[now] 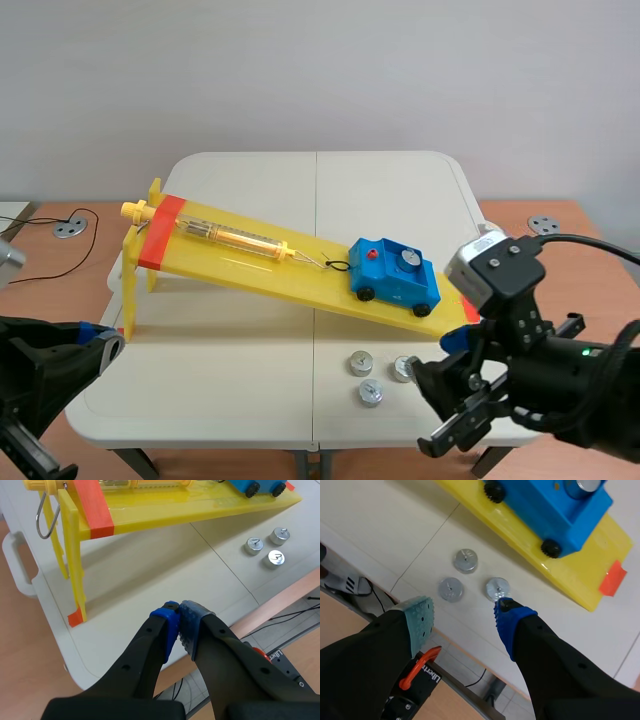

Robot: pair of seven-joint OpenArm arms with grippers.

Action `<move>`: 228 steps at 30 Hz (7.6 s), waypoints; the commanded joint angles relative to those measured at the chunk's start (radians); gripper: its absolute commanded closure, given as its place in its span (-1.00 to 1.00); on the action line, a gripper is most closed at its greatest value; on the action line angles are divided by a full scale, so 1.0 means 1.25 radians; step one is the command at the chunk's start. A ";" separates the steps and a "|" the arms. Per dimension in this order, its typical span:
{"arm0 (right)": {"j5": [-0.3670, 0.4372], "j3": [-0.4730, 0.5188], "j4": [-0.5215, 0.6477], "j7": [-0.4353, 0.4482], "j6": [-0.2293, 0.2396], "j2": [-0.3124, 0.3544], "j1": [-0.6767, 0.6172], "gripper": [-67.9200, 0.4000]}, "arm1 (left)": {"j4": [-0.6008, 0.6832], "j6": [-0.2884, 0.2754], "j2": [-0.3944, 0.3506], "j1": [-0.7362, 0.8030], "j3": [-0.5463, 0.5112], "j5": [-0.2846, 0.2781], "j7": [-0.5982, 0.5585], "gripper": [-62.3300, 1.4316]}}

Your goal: Place the four metal weights on the blue cart on the ramp.

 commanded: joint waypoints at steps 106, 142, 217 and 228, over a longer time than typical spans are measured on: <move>0.326 0.127 -0.187 0.047 -0.176 -0.140 0.398 0.97 | 0.061 -0.029 0.017 -0.018 -0.008 -0.059 -0.071 0.86; 0.342 0.215 -0.150 0.024 0.033 -0.062 0.316 0.13 | 0.061 -0.029 0.017 -0.027 -0.008 -0.059 -0.071 0.86; -0.144 -0.187 -0.412 0.261 -0.168 -0.131 0.347 0.33 | 0.061 -0.029 0.017 -0.027 -0.008 -0.059 -0.071 0.86; -0.145 -0.187 -0.424 0.233 -0.187 -0.129 0.347 0.62 | 0.061 -0.029 0.017 -0.027 -0.008 -0.059 -0.071 0.86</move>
